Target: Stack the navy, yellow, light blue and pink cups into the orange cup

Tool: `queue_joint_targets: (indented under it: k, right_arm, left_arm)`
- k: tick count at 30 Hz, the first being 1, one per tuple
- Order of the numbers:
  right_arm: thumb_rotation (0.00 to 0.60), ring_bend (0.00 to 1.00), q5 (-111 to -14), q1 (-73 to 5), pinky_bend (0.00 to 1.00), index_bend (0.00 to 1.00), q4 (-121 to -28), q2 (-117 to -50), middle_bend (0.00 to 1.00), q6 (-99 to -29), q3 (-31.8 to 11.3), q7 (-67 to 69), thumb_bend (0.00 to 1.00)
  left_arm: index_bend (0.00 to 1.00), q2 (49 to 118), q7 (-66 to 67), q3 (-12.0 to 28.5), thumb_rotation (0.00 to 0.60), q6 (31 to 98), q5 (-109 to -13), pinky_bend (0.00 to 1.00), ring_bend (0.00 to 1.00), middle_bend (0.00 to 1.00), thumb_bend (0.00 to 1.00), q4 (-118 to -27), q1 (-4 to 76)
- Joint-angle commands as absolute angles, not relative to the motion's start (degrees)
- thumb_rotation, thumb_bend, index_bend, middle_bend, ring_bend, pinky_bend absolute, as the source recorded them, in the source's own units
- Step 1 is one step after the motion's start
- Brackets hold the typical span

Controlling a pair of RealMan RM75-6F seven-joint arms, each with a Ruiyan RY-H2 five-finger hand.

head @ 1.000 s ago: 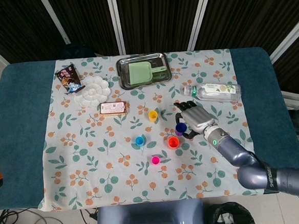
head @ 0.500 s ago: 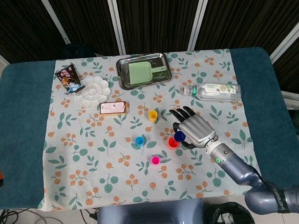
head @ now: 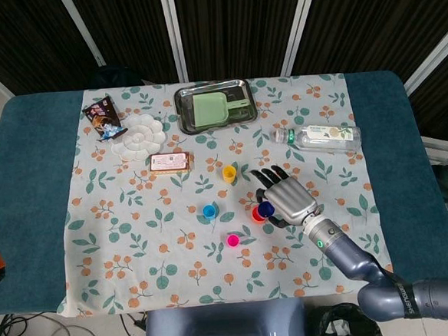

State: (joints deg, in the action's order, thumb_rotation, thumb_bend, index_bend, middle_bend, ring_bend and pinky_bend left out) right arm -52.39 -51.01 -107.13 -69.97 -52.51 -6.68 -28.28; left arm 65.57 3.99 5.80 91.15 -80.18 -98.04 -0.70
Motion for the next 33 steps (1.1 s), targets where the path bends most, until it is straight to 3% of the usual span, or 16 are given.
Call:
queue_joint_targets:
  k: [1, 33]
  right_arm:
    - [0.6, 0.05, -52.1, -51.2, 0.06, 0.49, -106.9, -70.3, 0.0, -52.2, -6.6, -28.3, 0.44]
    - [0.6, 0.05, -47.8, -52.5, 0.06, 0.47, -102.1, -74.7, 0.0, -51.3, -6.4, -28.0, 0.44]
  left_arm:
    - [0.19, 65.6, 4.0, 5.8, 0.6, 91.2, -80.1, 0.0, 0.0, 0.08, 0.61, -98.1, -0.7]
    - [0.19, 65.6, 4.1, 5.8, 0.6, 91.2, -80.1, 0.0, 0.0, 0.08, 0.61, -98.1, -0.7]
